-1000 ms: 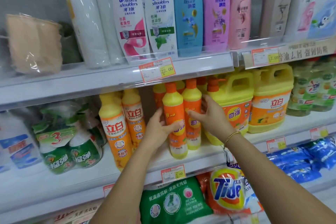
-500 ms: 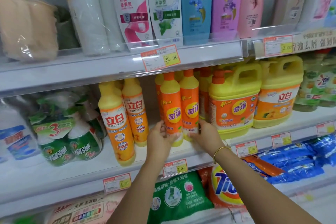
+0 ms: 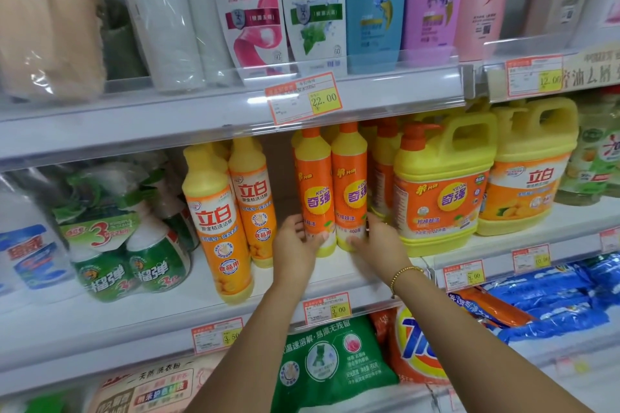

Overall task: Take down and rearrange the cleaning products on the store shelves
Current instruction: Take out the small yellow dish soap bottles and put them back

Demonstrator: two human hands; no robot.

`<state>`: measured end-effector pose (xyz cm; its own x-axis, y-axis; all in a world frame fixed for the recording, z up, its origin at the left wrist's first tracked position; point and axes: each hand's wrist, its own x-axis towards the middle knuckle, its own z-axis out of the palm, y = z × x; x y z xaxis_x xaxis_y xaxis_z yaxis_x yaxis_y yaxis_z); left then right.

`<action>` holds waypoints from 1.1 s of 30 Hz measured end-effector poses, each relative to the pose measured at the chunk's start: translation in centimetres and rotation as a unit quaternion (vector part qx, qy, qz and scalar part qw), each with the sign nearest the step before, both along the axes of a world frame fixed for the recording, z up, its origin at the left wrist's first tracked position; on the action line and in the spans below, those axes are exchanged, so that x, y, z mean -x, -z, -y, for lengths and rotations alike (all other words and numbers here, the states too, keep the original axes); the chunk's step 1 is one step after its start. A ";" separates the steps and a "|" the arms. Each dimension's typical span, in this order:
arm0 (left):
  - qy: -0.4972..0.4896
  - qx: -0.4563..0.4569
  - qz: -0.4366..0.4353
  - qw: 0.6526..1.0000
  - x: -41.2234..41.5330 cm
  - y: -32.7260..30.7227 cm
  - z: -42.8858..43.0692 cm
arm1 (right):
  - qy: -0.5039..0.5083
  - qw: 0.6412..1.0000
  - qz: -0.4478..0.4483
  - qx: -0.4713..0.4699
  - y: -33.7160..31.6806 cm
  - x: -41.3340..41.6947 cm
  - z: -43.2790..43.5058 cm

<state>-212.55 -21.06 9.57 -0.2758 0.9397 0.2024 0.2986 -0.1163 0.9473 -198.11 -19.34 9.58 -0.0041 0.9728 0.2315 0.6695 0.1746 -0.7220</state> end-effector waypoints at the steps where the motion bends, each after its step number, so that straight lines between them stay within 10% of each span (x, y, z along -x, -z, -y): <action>1: 0.002 -0.001 0.001 1.000 -0.1 0.0 0.0 | 0.001 1.000 0.001 0.002 0.0 0.0 0.0; 17: -0.006 0.022 -0.046 0.999 -0.5 -1.2 2.5 | 0.026 0.997 0.047 0.063 -0.7 0.3 0.7; 27: -0.023 -0.075 -0.164 0.983 5.3 -4.7 18.0 | 0.063 0.995 0.002 -0.077 -6.4 1.6 12.4; 33: -0.074 0.009 -0.164 0.984 13.0 0.3 27.0 | -0.023 0.998 0.028 0.051 -2.2 2.9 21.5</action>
<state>-225.52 -48.10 9.31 -0.3319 0.8987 0.2867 0.6001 -0.0334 0.7992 -201.03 -40.84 11.75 -0.0595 0.9898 0.1293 0.7020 0.1335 -0.6996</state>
